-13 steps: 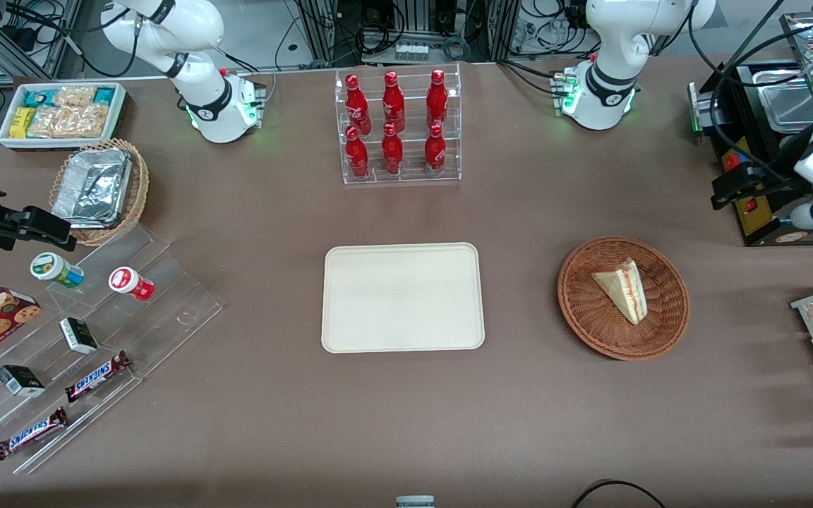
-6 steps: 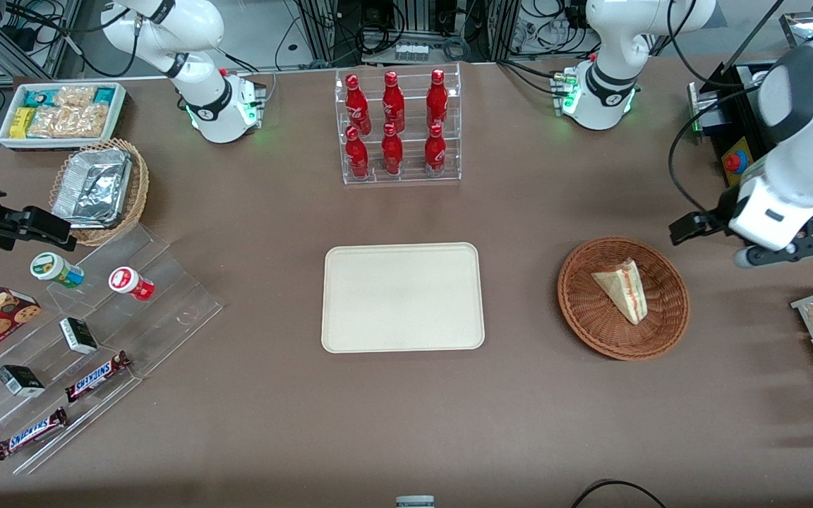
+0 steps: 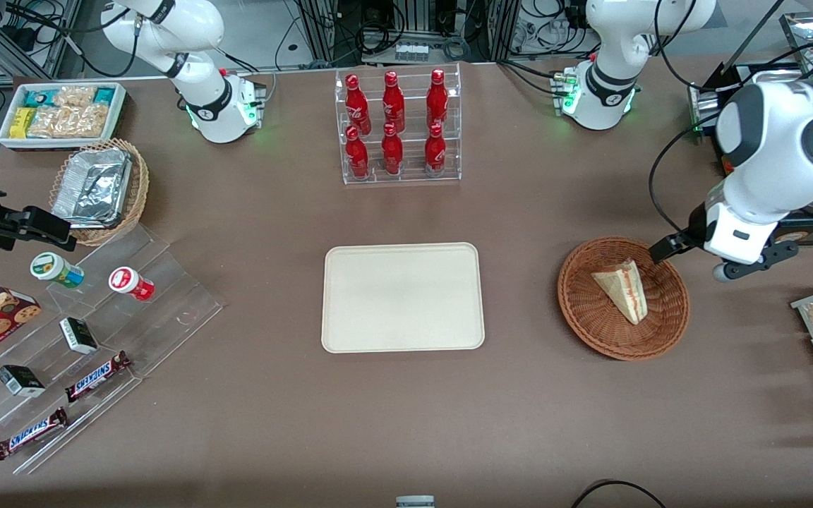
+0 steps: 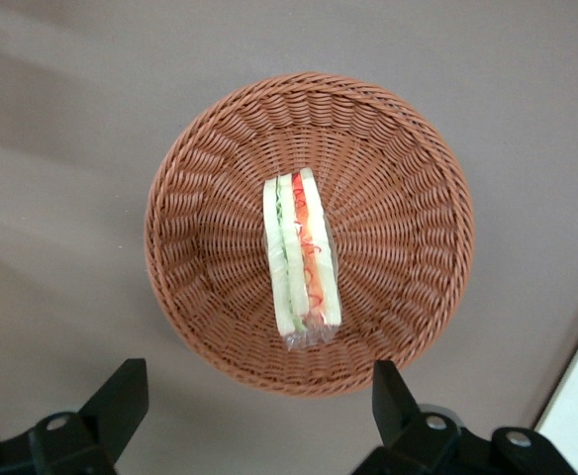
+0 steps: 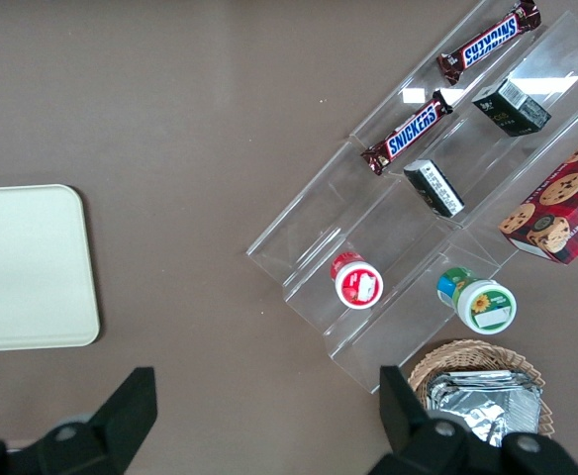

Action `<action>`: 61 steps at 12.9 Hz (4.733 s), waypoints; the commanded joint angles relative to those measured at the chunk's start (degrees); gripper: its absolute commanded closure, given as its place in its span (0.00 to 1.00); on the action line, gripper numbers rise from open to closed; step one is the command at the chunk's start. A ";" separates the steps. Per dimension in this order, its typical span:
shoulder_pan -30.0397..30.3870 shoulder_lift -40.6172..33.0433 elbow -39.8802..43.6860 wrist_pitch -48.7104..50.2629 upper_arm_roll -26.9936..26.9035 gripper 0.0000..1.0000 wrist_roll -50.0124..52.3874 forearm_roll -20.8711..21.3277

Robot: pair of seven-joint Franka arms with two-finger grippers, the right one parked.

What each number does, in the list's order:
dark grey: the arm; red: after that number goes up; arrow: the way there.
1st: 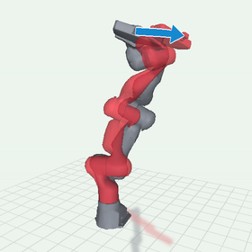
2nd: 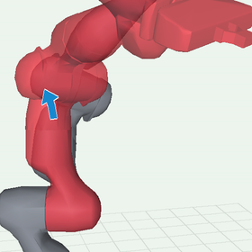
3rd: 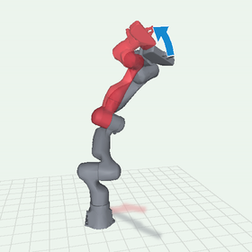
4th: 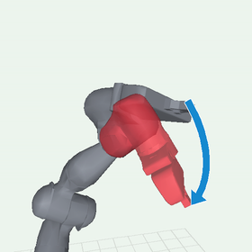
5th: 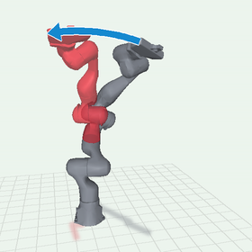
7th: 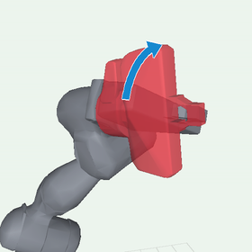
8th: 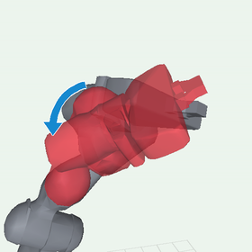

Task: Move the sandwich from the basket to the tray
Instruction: 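Lower the left gripper and close it on the wrapped sandwich, then lift the sandwich and carry it with the left gripper over the tray, then lower the held sandwich onto the cream tray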

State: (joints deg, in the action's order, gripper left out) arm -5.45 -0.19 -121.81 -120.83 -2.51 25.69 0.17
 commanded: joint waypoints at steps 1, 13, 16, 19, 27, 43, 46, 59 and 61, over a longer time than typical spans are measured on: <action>-0.79 1.49 -3.43 -5.89 0.13 0.00 5.40 0.35; -3.16 12.75 -6.16 -17.58 0.22 0.00 11.22 0.35; -3.16 14.42 -6.77 -18.82 0.14 0.37 11.40 0.35; -3.16 14.60 -6.86 -18.65 0.05 1.00 11.31 0.35; -5.44 8.89 1.38 -1.18 0.75 1.00 10.43 4.40; -33.40 33.83 34.15 6.66 1.71 1.00 10.96 2.12; -33.49 37.09 37.17 6.75 2.94 1.00 10.61 -0.09; -33.84 45.19 42.44 3.06 4.71 1.00 10.78 -1.40; -33.84 45.19 42.44 3.06 4.79 0.81 10.78 -1.58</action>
State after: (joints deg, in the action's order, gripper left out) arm -38.69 43.97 -81.35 -117.97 2.64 36.34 -0.40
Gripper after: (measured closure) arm 0.846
